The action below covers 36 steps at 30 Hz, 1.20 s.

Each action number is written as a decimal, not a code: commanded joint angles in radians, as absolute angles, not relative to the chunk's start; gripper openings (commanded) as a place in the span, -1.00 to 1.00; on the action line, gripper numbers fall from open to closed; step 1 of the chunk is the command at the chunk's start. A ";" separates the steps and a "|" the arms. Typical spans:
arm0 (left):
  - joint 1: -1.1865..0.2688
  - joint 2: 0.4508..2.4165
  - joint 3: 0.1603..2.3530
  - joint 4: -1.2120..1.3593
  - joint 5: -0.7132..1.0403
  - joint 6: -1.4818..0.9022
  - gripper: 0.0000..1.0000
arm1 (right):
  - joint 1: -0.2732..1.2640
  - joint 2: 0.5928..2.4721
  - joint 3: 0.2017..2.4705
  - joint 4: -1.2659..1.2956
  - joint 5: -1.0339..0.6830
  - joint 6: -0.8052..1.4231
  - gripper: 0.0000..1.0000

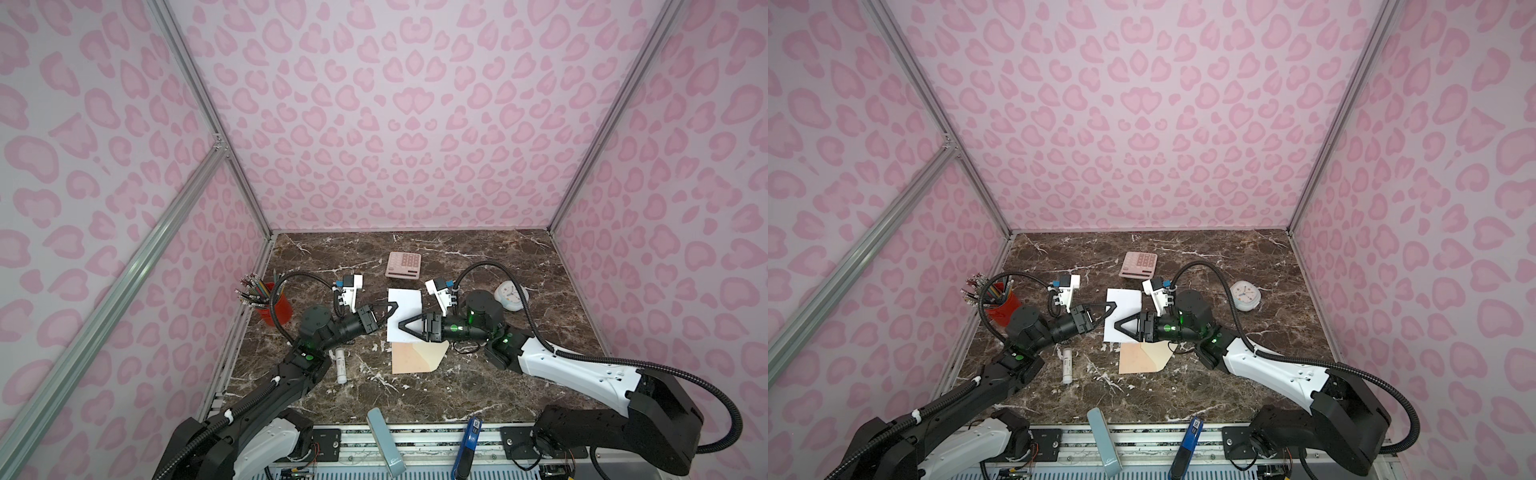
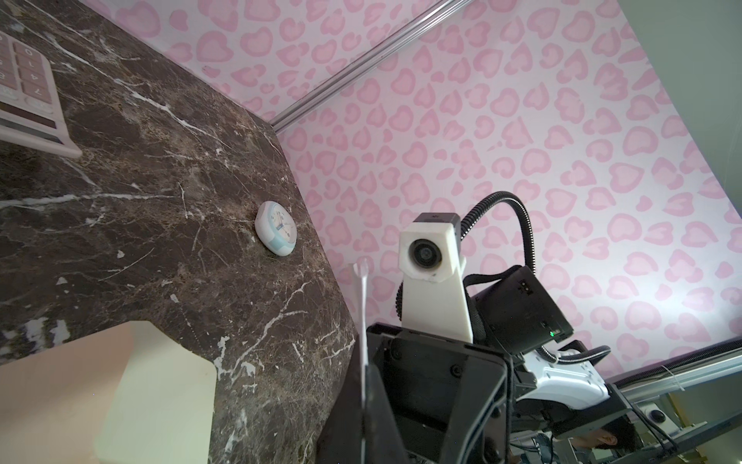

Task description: Place the letter into the envelope and seal it

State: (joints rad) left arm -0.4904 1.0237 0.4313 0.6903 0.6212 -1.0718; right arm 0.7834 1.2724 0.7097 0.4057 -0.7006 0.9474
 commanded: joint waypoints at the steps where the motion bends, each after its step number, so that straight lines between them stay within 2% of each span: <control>1: -0.492 1.028 0.427 0.750 0.634 -1.068 -0.91 | 0.783 1.281 0.709 0.463 -0.710 0.950 -0.05; 5: -0.493 1.025 0.425 0.745 0.634 -1.062 -0.92 | 0.778 1.288 0.707 0.461 -0.705 0.950 -0.18; 20: -0.492 1.009 0.436 0.663 0.675 -1.010 -0.91 | 0.769 1.307 0.700 0.467 -0.692 0.953 -0.85; 24: -0.492 0.999 0.457 0.592 0.665 -0.972 -0.66 | 0.754 1.295 0.688 0.458 -0.695 0.951 -0.94; 27: -0.493 0.968 0.494 0.477 0.635 -0.924 -0.16 | 0.732 1.280 0.680 0.426 -0.690 0.944 -0.98; 30: -0.494 0.927 0.535 0.341 0.595 -0.860 0.15 | 0.703 1.263 0.683 0.359 -0.687 0.921 -0.99; 32: -0.494 0.903 0.568 0.222 0.537 -0.801 0.27 | 0.681 1.246 0.694 0.257 -0.663 0.874 -0.99; 36: -0.494 0.905 0.606 0.054 0.440 -0.728 0.31 | 0.648 1.210 0.721 0.025 -0.583 0.774 -0.99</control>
